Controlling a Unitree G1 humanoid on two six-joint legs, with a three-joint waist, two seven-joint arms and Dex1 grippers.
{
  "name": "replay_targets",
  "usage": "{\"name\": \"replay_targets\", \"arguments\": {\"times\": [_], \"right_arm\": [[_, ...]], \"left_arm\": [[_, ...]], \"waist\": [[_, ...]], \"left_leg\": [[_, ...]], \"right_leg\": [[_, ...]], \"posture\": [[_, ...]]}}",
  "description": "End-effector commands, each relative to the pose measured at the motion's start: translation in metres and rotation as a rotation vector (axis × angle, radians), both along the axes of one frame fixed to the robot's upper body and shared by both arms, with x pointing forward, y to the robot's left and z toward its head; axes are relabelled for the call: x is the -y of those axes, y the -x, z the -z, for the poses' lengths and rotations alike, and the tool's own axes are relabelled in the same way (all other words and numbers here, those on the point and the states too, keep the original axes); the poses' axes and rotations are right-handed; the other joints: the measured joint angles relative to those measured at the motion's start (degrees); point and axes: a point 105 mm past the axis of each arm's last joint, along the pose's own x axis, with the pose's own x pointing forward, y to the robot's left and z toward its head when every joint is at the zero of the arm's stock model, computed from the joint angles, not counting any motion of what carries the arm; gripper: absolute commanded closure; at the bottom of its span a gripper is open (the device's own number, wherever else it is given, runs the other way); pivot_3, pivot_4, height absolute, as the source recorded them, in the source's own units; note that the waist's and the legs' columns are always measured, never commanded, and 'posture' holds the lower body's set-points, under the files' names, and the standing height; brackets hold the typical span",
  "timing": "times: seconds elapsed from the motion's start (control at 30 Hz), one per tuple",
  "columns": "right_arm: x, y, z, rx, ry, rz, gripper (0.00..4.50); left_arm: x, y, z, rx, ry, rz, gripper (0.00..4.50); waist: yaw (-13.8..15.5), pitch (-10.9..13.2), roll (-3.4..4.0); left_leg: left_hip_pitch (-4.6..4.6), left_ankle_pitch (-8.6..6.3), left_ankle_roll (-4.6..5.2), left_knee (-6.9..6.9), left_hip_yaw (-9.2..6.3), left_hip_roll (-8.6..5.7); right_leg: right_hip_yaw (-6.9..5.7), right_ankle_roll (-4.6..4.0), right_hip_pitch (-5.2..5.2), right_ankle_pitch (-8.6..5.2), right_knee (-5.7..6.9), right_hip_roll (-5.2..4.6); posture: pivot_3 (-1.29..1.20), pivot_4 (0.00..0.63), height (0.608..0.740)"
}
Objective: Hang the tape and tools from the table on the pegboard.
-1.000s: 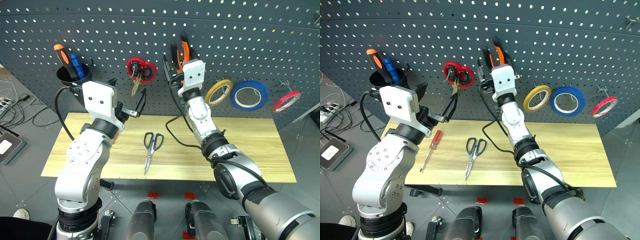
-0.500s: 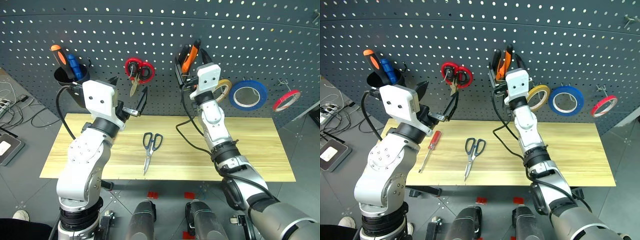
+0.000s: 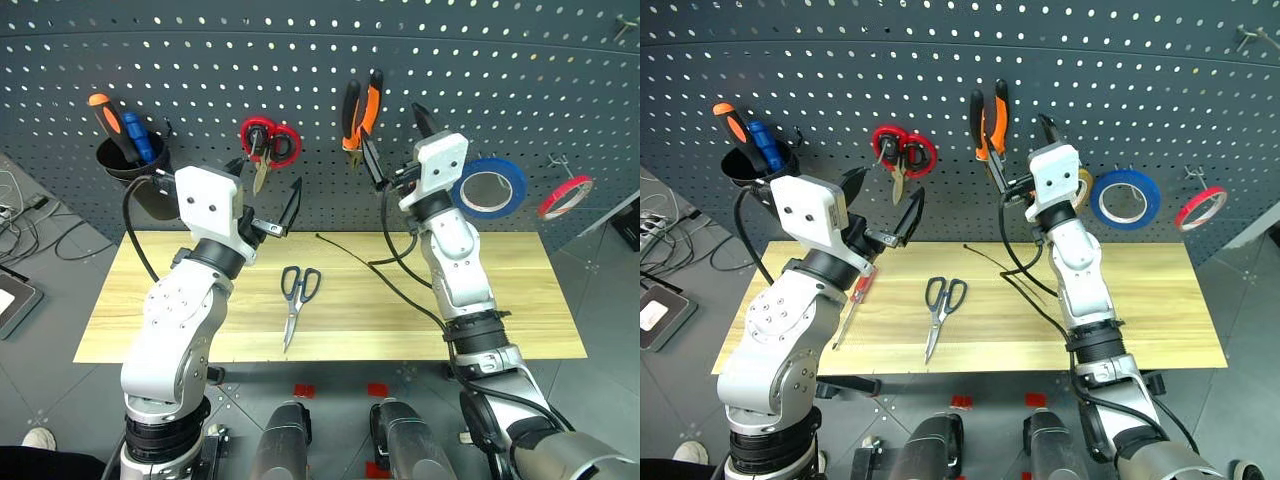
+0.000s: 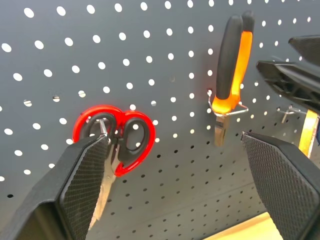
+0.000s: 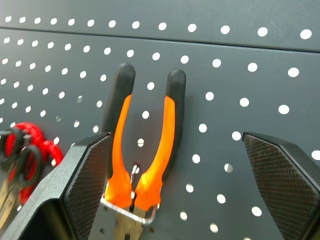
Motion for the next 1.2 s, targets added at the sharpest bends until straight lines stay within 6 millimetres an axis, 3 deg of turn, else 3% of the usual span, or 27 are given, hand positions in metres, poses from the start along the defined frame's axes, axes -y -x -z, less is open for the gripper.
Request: {"name": "replay_targets", "arguments": {"times": [0.03, 0.13, 0.27, 0.4, 0.5, 0.63, 0.83, 1.2], "right_arm": [[0.006, 0.024, -0.015, 0.048, 0.024, -0.062, 0.03], [0.011, 0.033, -0.013, 0.027, 0.053, -0.085, 0.03], [0.014, 0.044, 0.011, -0.076, 0.154, -0.173, 0.03], [0.009, 0.058, 0.048, -0.194, 0.33, -0.335, 0.03], [0.008, 0.067, 0.061, -0.233, 0.411, -0.43, 0.03], [0.009, 0.073, 0.068, -0.254, 0.48, -0.501, 0.03], [0.013, 0.086, 0.092, -0.306, 0.607, -0.617, 0.03], [0.01, 0.103, 0.104, -0.332, 0.671, -0.733, 0.03]], "left_arm": [[-0.001, 0.01, 0.0, 0.018, 0.006, -0.015, 0.0], [-0.002, 0.012, 0.006, -0.004, 0.015, -0.033, 0.0], [-0.006, 0.013, 0.026, -0.075, 0.0, -0.103, 0.0], [-0.009, 0.009, 0.054, -0.172, -0.017, -0.163, 0.0], [-0.016, 0.005, 0.07, -0.232, -0.023, -0.218, 0.0], [-0.021, 0.0, 0.088, -0.31, -0.01, -0.267, 0.0], [-0.016, -0.004, 0.14, -0.564, 0.077, -0.31, 0.0], [-0.001, -0.003, 0.172, -0.735, 0.065, -0.303, 0.0]], "waist": [[0.02, 0.04, 0.04], [-0.01, 0.13, 0.05], [-0.08, 0.35, 0.22], [-0.2, 0.67, 0.28], [-0.29, 1.28, 0.32], [-0.57, 1.82, 0.33], [-0.8, 3.04, 0.21], [-1.68, 6.47, 0.23]], "left_leg": [[0.0, -0.01, 0.0, 0.0, -0.01, 0.0], [-0.01, -0.01, 0.02, 0.02, 0.0, -0.02], [0.02, -0.02, 0.04, 0.01, -0.12, -0.01], [0.1, -0.03, 0.06, 0.02, -0.28, -0.03], [0.15, -0.04, 0.07, 0.04, -0.38, -0.06], [0.14, -0.04, 0.07, 0.07, -0.48, -0.05], [0.15, -0.04, 0.07, 0.14, -0.61, -0.08], [0.18, -0.03, 0.07, 0.18, -0.65, -0.07]], "right_leg": [[0.0, 0.0, 0.01, 0.0, -0.01, 0.0], [0.03, 0.0, 0.04, 0.0, -0.03, -0.03], [0.07, 0.0, 0.16, 0.0, -0.13, -0.02], [0.0, 0.0, 0.39, 0.0, -0.31, -0.01], [-0.05, 0.0, 0.51, 0.0, -0.36, 0.0], [-0.13, 0.0, 0.55, 0.0, -0.39, 0.03], [-0.26, 0.0, 0.69, 0.0, -0.44, 0.03], [-0.26, 0.0, 0.72, 0.0, -0.32, 0.03]], "posture": [[-0.01, 0.292, 0.74], [-0.02, 0.296, 0.74], [-0.05, 0.307, 0.74], [-0.06, 0.315, 0.74], [-0.08, 0.324, 0.74], [-0.09, 0.337, 0.74], [-0.12, 0.372, 0.74], [-0.16, 0.445, 0.74]]}}
